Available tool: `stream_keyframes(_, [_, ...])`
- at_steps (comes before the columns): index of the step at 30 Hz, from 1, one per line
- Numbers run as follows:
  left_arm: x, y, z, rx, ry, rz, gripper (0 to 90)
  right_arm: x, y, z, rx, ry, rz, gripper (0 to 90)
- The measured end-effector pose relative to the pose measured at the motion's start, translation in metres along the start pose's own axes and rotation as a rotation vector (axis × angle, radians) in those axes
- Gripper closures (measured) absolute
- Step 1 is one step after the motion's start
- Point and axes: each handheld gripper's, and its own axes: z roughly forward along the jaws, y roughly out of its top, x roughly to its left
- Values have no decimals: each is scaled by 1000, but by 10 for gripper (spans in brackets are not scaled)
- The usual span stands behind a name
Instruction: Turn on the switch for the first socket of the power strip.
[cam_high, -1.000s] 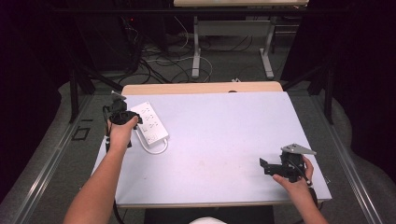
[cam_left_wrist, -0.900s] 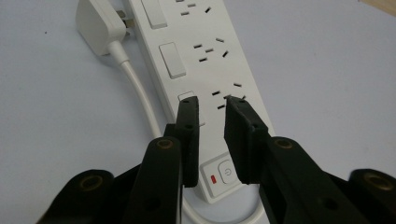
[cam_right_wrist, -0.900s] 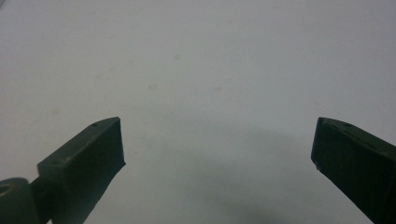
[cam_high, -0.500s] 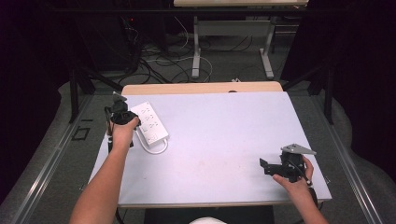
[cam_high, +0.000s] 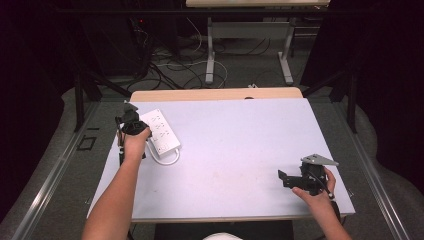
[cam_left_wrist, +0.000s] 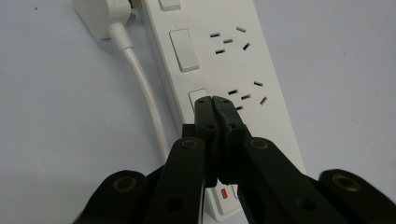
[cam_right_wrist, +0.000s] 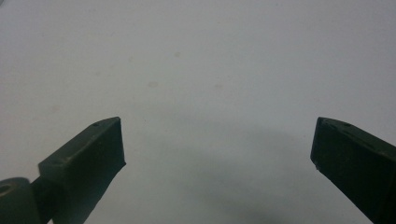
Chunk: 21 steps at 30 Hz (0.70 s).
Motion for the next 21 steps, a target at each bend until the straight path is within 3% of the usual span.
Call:
stream_keyframes(18, [-1, -4, 19, 20, 9, -12, 899, 0, 0, 1, 5, 3, -1, 23])
stream_keyframes(21, [0, -5, 22, 12, -10, -23, 900, -1, 0, 0, 10, 9, -7, 23])
